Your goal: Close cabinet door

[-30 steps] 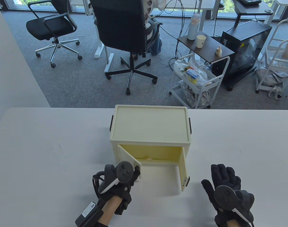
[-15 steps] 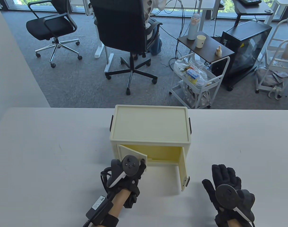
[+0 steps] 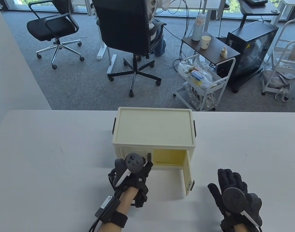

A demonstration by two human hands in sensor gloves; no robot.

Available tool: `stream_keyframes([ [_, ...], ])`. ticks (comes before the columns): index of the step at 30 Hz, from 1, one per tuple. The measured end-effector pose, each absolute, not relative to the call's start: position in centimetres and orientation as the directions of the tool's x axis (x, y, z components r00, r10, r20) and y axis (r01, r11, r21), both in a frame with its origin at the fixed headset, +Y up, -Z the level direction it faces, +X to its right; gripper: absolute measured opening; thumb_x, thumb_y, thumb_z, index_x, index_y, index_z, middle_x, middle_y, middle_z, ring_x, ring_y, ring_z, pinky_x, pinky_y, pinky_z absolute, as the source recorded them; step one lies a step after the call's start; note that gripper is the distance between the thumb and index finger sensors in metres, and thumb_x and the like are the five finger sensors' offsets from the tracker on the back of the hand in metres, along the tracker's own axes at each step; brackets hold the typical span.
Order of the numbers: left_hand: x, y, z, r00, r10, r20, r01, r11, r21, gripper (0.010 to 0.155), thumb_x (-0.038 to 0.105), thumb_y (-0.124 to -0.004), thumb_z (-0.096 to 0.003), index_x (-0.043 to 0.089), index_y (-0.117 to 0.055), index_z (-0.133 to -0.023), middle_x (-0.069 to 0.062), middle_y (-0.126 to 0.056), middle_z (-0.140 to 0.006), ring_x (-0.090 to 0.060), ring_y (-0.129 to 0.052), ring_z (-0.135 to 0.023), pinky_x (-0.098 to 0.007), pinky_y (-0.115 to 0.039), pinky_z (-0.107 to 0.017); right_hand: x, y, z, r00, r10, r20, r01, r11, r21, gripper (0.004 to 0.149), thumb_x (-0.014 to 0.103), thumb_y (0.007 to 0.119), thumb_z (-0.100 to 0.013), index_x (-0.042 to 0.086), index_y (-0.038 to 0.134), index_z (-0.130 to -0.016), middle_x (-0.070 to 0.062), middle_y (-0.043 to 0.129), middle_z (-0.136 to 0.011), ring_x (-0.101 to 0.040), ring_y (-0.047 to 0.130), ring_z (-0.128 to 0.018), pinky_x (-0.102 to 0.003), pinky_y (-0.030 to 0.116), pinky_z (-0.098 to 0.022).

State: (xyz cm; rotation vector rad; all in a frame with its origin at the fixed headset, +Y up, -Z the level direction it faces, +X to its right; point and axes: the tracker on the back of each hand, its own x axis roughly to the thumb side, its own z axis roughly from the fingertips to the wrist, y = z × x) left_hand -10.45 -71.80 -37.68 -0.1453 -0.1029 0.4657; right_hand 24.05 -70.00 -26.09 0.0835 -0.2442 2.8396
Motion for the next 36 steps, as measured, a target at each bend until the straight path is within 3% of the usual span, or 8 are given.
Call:
stream_keyframes([
  [12,-13.8,-70.6,-34.3,0.891,0.441,0.108,-0.428,0.895,-0.128,0.065,0.05,-0.064,-0.0595,0.003,-0.068,-0.105,-0.026,-0.078,-0.098,-0.047,-0.092,-0.081,-0.068,-0.07,-0.06,23.8,-70.0,-26.1,-0.959,0.266,0.095,-0.279,-0.948,-0.156,0.074,0.049,0.061,-0.06,-0.002,0.047,-0.111,-0.034,0.046,-0.113,-0.065,0.046,-0.098,-0.08,0.046,-0.065],
  [24,-19.0,-69.8,-26.8,0.969,0.122,0.214,-0.146,0.984,0.102,0.075,0.051,-0.063,-0.0603,0.002,-0.046,-0.115,-0.034,-0.045,-0.114,-0.063,-0.054,-0.102,-0.078,-0.05,-0.066,23.0,-70.3,-26.0,-0.966,0.232,0.117,-0.248,-0.956,-0.159,0.074,0.049,0.061,-0.059,-0.001,0.046,-0.111,-0.033,0.046,-0.113,-0.062,0.044,-0.1,-0.079,0.045,-0.066],
  [27,-20.2,-70.5,-26.2,0.966,0.174,0.191,-0.203,0.968,0.146,0.076,0.05,-0.063,-0.0603,0.001,-0.045,-0.115,-0.035,-0.041,-0.114,-0.065,-0.047,-0.102,-0.079,-0.046,-0.065,22.8,-70.4,-25.8,-0.965,0.227,0.133,-0.248,-0.952,-0.178,0.073,0.049,0.061,-0.059,0.0,0.047,-0.111,-0.032,0.047,-0.113,-0.061,0.045,-0.1,-0.079,0.045,-0.067],
  [29,-20.7,-70.8,-26.1,0.955,0.242,0.172,-0.261,0.961,0.095,0.076,0.05,-0.063,-0.0603,0.001,-0.044,-0.115,-0.035,-0.04,-0.114,-0.066,-0.046,-0.102,-0.079,-0.045,-0.065,22.6,-70.4,-25.8,-0.965,0.219,0.143,-0.244,-0.951,-0.19,0.072,0.049,0.061,-0.059,0.001,0.047,-0.111,-0.031,0.048,-0.113,-0.061,0.046,-0.1,-0.078,0.046,-0.067],
  [36,-20.5,-70.7,-26.1,0.962,0.199,0.188,-0.224,0.967,0.119,0.076,0.05,-0.063,-0.0603,0.001,-0.043,-0.115,-0.036,-0.039,-0.114,-0.066,-0.045,-0.102,-0.079,-0.045,-0.065,22.2,-70.7,-25.5,-0.96,0.228,0.166,-0.26,-0.941,-0.215,0.07,0.049,0.062,-0.058,0.002,0.05,-0.11,-0.029,0.051,-0.112,-0.06,0.051,-0.1,-0.078,0.048,-0.067],
])
